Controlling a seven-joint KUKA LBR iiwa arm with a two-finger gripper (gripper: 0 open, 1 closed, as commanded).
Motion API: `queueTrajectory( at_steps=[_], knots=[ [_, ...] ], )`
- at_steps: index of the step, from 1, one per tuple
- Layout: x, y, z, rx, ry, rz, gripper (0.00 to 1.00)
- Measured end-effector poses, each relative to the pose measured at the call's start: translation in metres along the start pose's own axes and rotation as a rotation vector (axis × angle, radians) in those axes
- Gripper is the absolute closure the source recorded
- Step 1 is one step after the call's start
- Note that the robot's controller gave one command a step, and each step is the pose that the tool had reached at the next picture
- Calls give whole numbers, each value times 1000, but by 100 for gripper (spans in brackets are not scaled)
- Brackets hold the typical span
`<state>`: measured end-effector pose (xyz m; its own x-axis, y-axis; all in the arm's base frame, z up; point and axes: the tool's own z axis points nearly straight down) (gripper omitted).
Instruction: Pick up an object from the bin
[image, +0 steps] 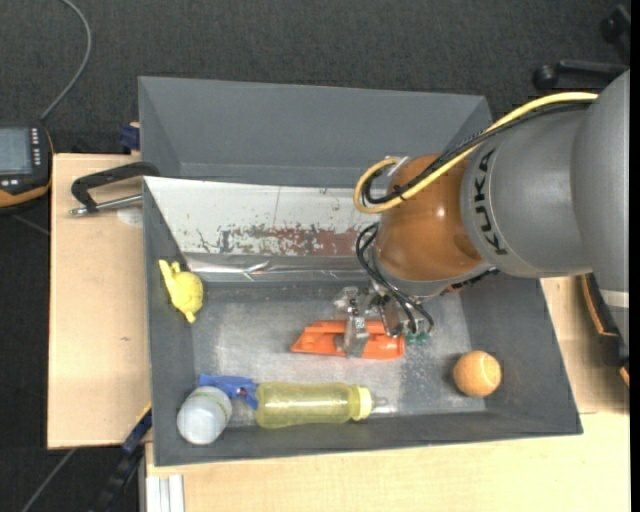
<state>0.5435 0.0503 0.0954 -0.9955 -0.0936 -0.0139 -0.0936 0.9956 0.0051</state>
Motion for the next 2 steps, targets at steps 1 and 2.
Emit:
queueTrajectory(
  at_steps=[1,2],
  knots=[
    [0,0,-15,0,0,0,100],
    [-2,0,-24,0,-5,-1,100]
  ],
)
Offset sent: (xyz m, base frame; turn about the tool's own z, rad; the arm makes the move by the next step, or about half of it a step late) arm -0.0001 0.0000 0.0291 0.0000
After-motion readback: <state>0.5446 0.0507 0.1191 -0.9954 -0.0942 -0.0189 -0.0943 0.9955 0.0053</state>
